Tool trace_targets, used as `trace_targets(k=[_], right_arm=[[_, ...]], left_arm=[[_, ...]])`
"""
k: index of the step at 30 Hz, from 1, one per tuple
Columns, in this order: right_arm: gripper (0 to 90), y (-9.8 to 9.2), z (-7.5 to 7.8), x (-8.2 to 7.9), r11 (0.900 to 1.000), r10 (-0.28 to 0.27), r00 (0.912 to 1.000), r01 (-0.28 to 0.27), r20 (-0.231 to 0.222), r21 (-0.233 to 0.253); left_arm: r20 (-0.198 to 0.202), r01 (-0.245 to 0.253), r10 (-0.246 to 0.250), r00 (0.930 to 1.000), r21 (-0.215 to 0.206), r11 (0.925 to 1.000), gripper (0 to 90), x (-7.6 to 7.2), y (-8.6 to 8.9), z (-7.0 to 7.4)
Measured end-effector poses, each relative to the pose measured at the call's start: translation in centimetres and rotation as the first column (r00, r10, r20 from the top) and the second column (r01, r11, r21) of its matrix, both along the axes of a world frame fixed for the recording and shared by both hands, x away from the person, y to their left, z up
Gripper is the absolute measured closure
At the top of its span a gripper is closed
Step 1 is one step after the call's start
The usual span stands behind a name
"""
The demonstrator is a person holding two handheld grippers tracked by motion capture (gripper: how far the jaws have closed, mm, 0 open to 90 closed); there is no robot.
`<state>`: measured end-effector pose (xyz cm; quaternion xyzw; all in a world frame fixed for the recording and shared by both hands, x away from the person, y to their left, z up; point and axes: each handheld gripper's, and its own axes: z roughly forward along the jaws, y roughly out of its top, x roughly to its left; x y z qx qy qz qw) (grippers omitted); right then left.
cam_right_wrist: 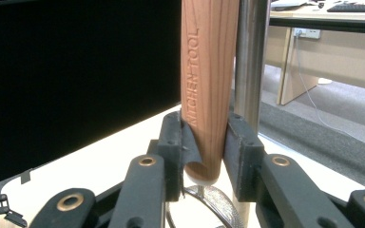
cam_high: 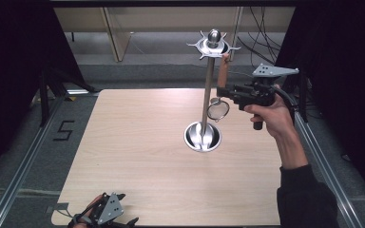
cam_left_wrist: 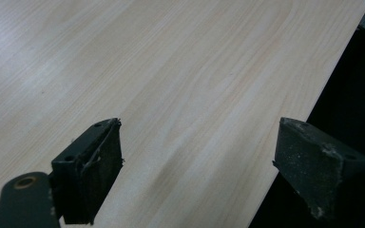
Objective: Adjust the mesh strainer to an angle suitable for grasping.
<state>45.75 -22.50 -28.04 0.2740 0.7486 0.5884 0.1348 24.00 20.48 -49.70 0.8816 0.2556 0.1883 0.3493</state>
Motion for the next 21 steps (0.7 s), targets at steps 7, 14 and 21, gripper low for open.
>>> trace_targets(k=[7, 14, 21], right_arm=[[68.6, -0.3, -0.3, -0.3, 1.000, -0.026, 0.9997, 0.026, -0.004, -0.006], [65.0, -0.4, -0.1, -1.2, 0.999, -0.050, 0.9986, 0.051, 0.015, -0.018], [55.9, -1.0, -0.3, -1.9, 0.998, -0.065, 0.9976, 0.064, 0.023, 0.024]], left_arm=[[0.000, -0.001, 0.001, 1.0000, 0.000, 1.0000, 15.6, 0.0, 0.0, 0.0], [0.002, 0.001, -0.001, 1.0000, 0.003, 1.0000, 15.6, 0.0, 0.0, 0.0], [0.004, -0.001, 0.001, 1.0000, 0.001, 1.0000, 15.6, 0.0, 0.0, 0.0]])
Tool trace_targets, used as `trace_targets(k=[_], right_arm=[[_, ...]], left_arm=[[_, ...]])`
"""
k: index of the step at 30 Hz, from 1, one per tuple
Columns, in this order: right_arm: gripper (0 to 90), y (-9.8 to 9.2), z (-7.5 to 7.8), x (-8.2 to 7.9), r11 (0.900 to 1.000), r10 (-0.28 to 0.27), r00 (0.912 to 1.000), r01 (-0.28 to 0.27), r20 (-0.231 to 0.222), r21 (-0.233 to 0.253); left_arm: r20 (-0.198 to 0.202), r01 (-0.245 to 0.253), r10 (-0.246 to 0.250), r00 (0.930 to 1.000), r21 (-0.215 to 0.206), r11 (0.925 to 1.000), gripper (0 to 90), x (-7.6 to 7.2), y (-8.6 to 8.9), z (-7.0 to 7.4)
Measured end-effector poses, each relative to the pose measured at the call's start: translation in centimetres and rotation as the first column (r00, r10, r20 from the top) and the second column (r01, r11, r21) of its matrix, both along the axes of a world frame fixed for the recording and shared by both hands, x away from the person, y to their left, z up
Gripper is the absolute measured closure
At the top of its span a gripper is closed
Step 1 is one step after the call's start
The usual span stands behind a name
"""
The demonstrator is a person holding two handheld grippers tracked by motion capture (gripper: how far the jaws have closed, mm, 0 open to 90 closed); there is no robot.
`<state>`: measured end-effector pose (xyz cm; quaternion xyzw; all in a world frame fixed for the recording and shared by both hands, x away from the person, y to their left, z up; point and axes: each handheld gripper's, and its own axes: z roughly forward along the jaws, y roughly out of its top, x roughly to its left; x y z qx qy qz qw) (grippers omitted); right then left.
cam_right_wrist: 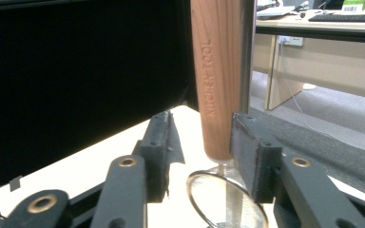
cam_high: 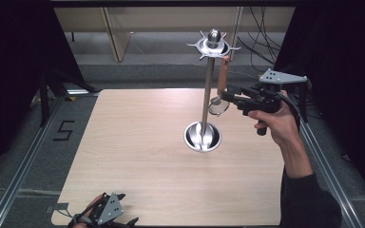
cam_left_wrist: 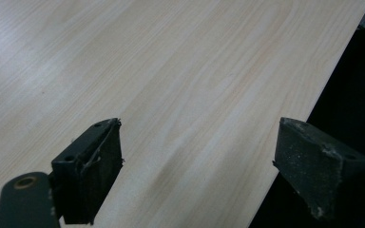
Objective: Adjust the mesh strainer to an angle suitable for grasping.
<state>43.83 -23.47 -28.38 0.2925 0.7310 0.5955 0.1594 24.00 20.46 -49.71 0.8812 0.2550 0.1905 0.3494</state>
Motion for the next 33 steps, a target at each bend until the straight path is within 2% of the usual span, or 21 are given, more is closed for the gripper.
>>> trace_targets(k=[2, 4, 6, 8, 9, 11, 12, 13, 19, 20, 22, 23, 25, 26, 27, 29, 30, 33], right_arm=[[53.2, -0.1, -0.1, -0.1, 1.000, -0.010, 1.0000, 0.010, -0.002, -0.003], [47.0, -0.2, -0.4, -0.4, 0.998, -0.058, 0.9983, 0.059, 0.010, -0.039], [45.0, -0.4, -0.6, -0.6, 0.997, -0.063, 0.9977, 0.064, 0.024, -0.040], [43.8, -0.4, -0.7, -0.7, 0.997, -0.064, 0.9978, 0.065, 0.013, -0.033], [42.7, -0.5, -0.8, -0.8, 0.996, -0.075, 0.9966, 0.076, 0.033, -0.039], [41.1, -0.4, -1.2, -1.1, 0.995, -0.087, 0.9953, 0.089, 0.041, -0.054], [40.5, -0.4, -1.3, -1.3, 0.994, -0.092, 0.9956, 0.093, 0.020, -0.058], [39.9, -0.4, -1.5, -1.6, 0.992, -0.091, 0.9951, 0.094, 0.039, -0.085], [38.3, -0.4, -2.5, -2.4, 0.985, -0.130, 0.9903, 0.134, 0.050, -0.107], [38.2, -0.5, -2.6, -2.4, 0.985, -0.127, 0.9896, 0.134, 0.068, -0.112], [38.0, -0.6, -2.7, -2.6, 0.984, -0.132, 0.9890, 0.139, 0.065, -0.114], [37.7, -0.7, -3.2, -2.7, 0.983, -0.143, 0.9865, 0.151, 0.080, -0.107], [37.8, -0.7, -3.7, -2.7, 0.986, -0.134, 0.9877, 0.141, 0.079, -0.090], [37.6, -0.8, -3.8, -2.8, 0.981, -0.147, 0.9863, 0.155, 0.075, -0.118], [37.6, -0.8, -3.9, -2.8, 0.982, -0.143, 0.9879, 0.149, 0.060, -0.113], [37.5, -0.8, -4.1, -2.9, 0.978, -0.159, 0.9849, 0.166, 0.068, -0.123], [37.3, -0.9, -4.2, -2.9, 0.977, -0.159, 0.9857, 0.166, 0.055, -0.135], [37.1, -0.9, -4.5, -3.0, 0.977, -0.153, 0.9868, 0.159, 0.053, -0.143]], left_arm=[[0.000, -0.001, 0.001, 1.0000, 0.000, 1.0000, 15.6, 0.0, 0.0, 0.0], [0.001, 0.000, 0.000, 1.0000, 0.002, 1.0000, 15.6, 0.0, 0.0, 0.0], [0.000, -0.001, 0.001, 1.0000, 0.001, 1.0000, 15.6, 0.0, 0.0, 0.0], [0.001, -0.001, 0.001, 1.0000, 0.001, 1.0000, 15.6, 0.0, 0.0, 0.0], [0.000, -0.001, 0.001, 1.0000, 0.001, 1.0000, 15.6, 0.0, 0.0, 0.0], [0.001, -0.001, 0.001, 1.0000, 0.002, 1.0000, 15.6, 0.0, 0.0, 0.0], [0.001, -0.001, 0.001, 1.0000, 0.001, 1.0000, 15.6, 0.0, 0.0, 0.0], [0.002, -0.001, 0.001, 1.0000, 0.001, 1.0000, 15.6, 0.0, 0.0, 0.0], [0.001, -0.001, 0.001, 1.0000, -0.001, 1.0000, 15.6, 0.0, 0.0, 0.0], [0.001, -0.001, 0.001, 1.0000, -0.001, 1.0000, 15.6, 0.0, 0.0, 0.0], [-0.002, -0.001, 0.001, 1.0000, 0.001, 1.0000, 15.6, 0.0, 0.0, 0.0], [-0.001, 0.000, 0.000, 1.0000, 0.001, 1.0000, 15.6, 0.0, 0.0, 0.0], [-0.001, 0.000, 0.000, 1.0000, -0.002, 1.0000, 15.6, 0.0, 0.0, 0.0], [-0.003, 0.001, -0.001, 1.0000, -0.006, 1.0000, 15.6, -0.1, 0.0, 0.0], [-0.003, 0.004, -0.004, 1.0000, -0.005, 1.0000, 15.6, -0.1, 0.0, 0.0], [-0.007, 0.009, -0.009, 0.9999, -0.007, 0.9999, 15.6, 0.0, 0.0, 0.0], [-0.008, 0.008, -0.008, 0.9999, -0.007, 0.9999, 15.6, 0.0, 0.0, 0.0], [-0.004, 0.003, -0.003, 1.0000, 0.000, 1.0000, 15.6, 0.0, 0.0, 0.1]])
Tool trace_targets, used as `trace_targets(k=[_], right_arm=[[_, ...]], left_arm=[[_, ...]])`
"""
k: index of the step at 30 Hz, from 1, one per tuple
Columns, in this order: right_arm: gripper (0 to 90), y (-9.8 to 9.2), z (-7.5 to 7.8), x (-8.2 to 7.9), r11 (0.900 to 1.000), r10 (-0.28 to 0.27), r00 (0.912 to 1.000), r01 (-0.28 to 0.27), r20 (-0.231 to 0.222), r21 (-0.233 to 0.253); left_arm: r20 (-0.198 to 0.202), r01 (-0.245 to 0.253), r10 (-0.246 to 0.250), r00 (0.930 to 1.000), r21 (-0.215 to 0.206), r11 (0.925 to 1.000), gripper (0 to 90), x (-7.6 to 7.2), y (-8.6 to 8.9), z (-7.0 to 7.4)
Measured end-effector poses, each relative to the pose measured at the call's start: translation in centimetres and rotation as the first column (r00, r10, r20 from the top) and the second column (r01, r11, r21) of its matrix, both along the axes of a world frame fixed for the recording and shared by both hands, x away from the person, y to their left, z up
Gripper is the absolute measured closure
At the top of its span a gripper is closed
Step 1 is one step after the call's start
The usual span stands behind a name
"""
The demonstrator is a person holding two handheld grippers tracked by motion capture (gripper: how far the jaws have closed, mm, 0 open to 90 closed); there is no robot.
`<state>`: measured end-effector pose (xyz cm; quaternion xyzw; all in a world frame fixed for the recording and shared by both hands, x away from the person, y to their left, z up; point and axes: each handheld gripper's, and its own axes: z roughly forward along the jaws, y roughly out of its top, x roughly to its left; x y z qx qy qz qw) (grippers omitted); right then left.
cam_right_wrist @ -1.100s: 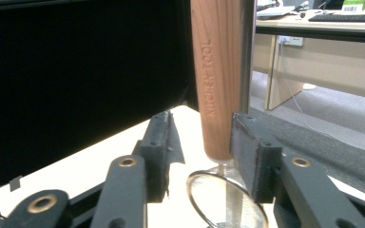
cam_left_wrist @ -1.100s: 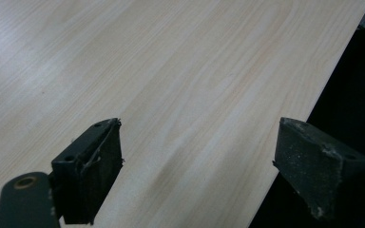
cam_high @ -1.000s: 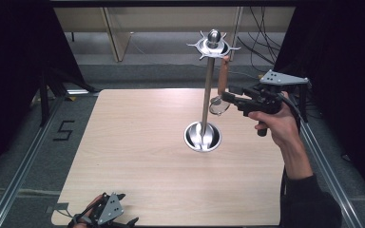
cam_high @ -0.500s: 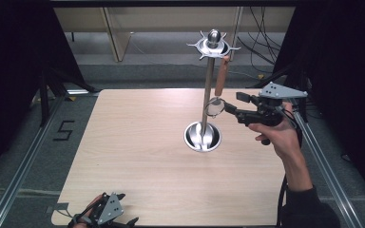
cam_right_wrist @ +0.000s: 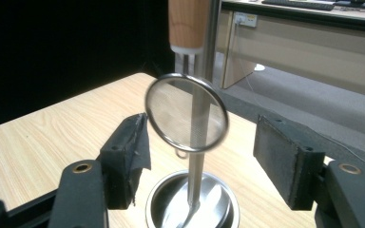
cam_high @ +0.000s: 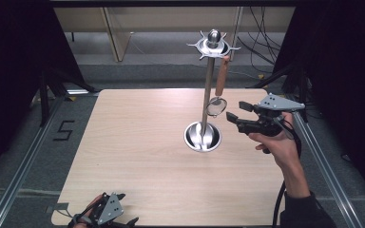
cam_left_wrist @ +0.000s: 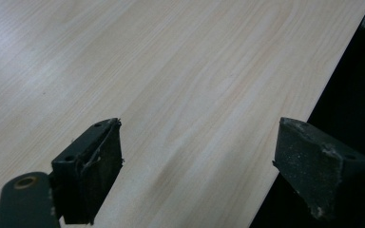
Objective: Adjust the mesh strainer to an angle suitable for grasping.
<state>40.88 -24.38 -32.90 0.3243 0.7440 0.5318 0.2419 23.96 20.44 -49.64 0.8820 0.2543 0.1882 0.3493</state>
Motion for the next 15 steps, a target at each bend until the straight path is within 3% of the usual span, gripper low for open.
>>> trace_targets(k=[6, 9, 11, 13, 15], right_arm=[[36.4, 0.0, -0.6, -0.2, 1.000, 0.009, 0.9997, -0.010, -0.024, -0.018], [36.0, 0.0, -1.1, -0.2, 1.000, -0.004, 0.9993, 0.003, -0.036, -0.013], [36.0, -0.1, -1.2, -0.2, 1.000, -0.007, 0.9993, 0.006, -0.036, -0.021], [35.9, -0.1, -1.4, -0.3, 1.000, -0.014, 0.9990, 0.013, -0.042, -0.018], [35.9, -0.2, -1.6, -0.4, 1.000, -0.012, 0.9988, 0.011, -0.047, -0.016]], left_arm=[[-0.008, 0.002, -0.002, 1.0000, -0.002, 1.0000, 15.6, 0.0, 0.0, 0.0], [-0.002, 0.006, -0.006, 1.0000, 0.028, 0.9996, 15.6, 0.1, 0.1, 0.1], [-0.005, 0.005, -0.005, 1.0000, 0.014, 0.9999, 15.6, 0.0, 0.0, 0.1], [-0.002, 0.007, -0.007, 1.0000, 0.029, 0.9996, 15.6, 0.1, 0.1, 0.2], [-0.008, 0.000, 0.000, 1.0000, -0.020, 0.9998, 15.6, 0.0, -0.1, 0.0]])
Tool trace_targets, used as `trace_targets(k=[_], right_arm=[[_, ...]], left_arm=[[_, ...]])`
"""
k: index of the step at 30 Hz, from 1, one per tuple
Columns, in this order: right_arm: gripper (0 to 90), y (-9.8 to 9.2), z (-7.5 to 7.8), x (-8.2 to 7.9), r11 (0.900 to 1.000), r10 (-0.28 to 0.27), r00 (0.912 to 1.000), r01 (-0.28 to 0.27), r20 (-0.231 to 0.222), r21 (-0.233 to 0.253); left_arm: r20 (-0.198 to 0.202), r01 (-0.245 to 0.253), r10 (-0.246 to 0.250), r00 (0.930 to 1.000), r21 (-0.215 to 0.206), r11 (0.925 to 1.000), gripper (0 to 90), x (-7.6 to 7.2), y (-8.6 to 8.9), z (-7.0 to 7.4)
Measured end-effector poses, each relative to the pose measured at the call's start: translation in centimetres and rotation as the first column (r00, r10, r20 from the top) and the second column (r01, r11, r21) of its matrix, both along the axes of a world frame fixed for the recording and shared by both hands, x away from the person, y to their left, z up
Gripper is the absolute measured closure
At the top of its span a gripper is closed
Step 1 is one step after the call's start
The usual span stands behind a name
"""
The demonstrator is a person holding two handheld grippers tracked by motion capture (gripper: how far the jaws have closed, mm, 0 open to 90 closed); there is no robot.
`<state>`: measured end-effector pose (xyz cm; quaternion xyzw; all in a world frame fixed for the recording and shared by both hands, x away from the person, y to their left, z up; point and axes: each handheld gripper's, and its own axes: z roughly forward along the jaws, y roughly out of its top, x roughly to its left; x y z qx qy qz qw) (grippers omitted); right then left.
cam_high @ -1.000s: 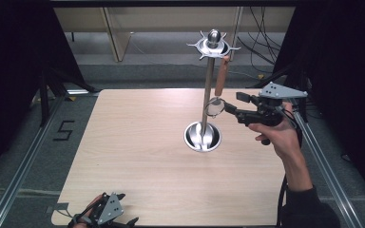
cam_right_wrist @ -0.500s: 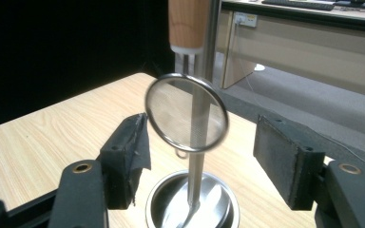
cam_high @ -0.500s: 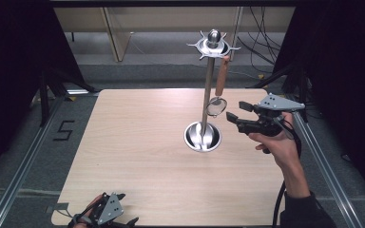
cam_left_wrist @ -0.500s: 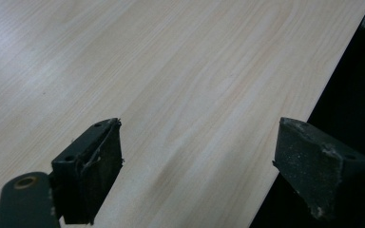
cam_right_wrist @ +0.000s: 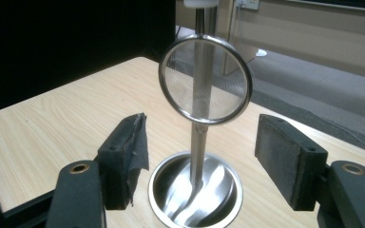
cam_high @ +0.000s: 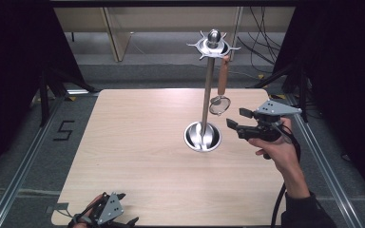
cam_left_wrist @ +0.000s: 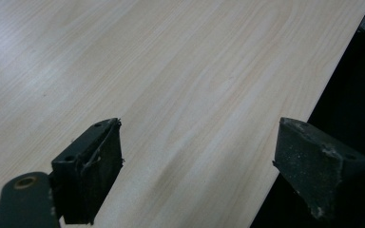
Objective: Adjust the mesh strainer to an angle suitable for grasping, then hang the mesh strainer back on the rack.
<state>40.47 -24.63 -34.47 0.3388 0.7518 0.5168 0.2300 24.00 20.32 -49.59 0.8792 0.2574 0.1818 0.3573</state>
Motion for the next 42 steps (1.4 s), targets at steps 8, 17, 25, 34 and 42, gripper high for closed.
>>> trace_targets(k=[8, 17, 25, 34, 42], right_arm=[[34.9, -0.3, -1.1, -0.6, 1.000, -0.011, 0.9996, 0.011, -0.026, 0.007], [33.8, 0.0, -2.4, -0.6, 0.999, 0.029, 0.9969, -0.032, -0.074, -0.041], [33.6, 0.3, -3.5, -0.8, 0.998, 0.019, 0.9940, -0.026, -0.108, -0.064], [33.4, 0.7, -4.6, -1.0, 0.995, 0.022, 0.9892, -0.036, -0.145, -0.093], [32.9, 1.2, -5.0, -1.5, 0.994, 0.030, 0.9871, -0.046, -0.157, -0.095]], left_arm=[[-0.004, 0.002, -0.002, 1.0000, 0.011, 0.9999, 15.6, 0.2, -0.1, 0.0], [0.008, -0.015, 0.015, 0.9999, 0.008, 0.9999, 15.7, 0.4, 0.1, 0.2], [0.013, -0.001, 0.001, 0.9999, 0.000, 1.0000, 15.7, 0.3, 0.0, 0.2], [0.009, 0.007, -0.007, 0.9999, 0.009, 0.9999, 15.7, 0.2, -0.2, 0.1], [0.021, 0.006, -0.006, 0.9998, 0.010, 0.9999, 15.7, 0.0, 0.0, 0.2]])
